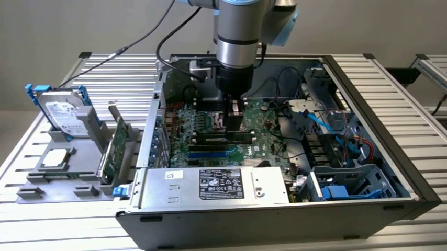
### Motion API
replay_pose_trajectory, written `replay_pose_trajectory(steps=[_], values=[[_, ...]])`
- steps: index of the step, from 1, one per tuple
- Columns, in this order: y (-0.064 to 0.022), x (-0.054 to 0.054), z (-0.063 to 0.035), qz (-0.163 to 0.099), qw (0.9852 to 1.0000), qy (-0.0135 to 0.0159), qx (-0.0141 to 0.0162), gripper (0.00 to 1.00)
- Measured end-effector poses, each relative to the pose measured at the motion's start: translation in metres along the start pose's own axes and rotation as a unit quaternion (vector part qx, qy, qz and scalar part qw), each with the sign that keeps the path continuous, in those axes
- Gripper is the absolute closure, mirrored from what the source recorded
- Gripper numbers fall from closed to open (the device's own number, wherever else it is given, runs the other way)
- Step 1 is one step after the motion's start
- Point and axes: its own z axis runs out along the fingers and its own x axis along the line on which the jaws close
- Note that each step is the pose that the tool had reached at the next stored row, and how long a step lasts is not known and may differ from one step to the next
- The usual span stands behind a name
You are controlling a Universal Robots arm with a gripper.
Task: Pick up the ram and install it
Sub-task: 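Insert the ram into the slot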
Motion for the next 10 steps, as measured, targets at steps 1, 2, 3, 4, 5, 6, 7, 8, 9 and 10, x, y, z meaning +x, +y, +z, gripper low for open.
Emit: replay_pose_trajectory(steps=[1,2,3,4,5,6,7,8,9,10], values=[[0.0007,0.0001,-0.0011,0.0,1.0,0.0,-0.0017,0.48],[0.0013,0.0002,-0.0021,-0.001,1.0,-0.0001,-0.0034,0.48],[0.0018,0.0004,-0.0031,-0.001,1.0,-0.0001,-0.0055,0.48],[0.0022,0.0004,-0.0039,-0.001,1.0,-0.0001,-0.0071,0.48],[0.0025,0.0005,-0.0044,-0.001,1.0,-0.0002,-0.0082,0.48],[0.0025,0.0005,-0.0044,-0.001,1.0,-0.0002,-0.0083,0.48],[0.0025,0.0005,-0.0044,-0.001,1.0,-0.0003,-0.0083,0.48],[0.0025,0.0004,-0.0043,-0.001,1.0,-0.0003,-0.0083,0.51],[0.0025,0.0005,-0.0044,-0.001,1.0,-0.0003,-0.0083,0.51],[0.0025,0.0005,-0.0044,-0.001,1.0,-0.0002,-0.0084,0.64]])
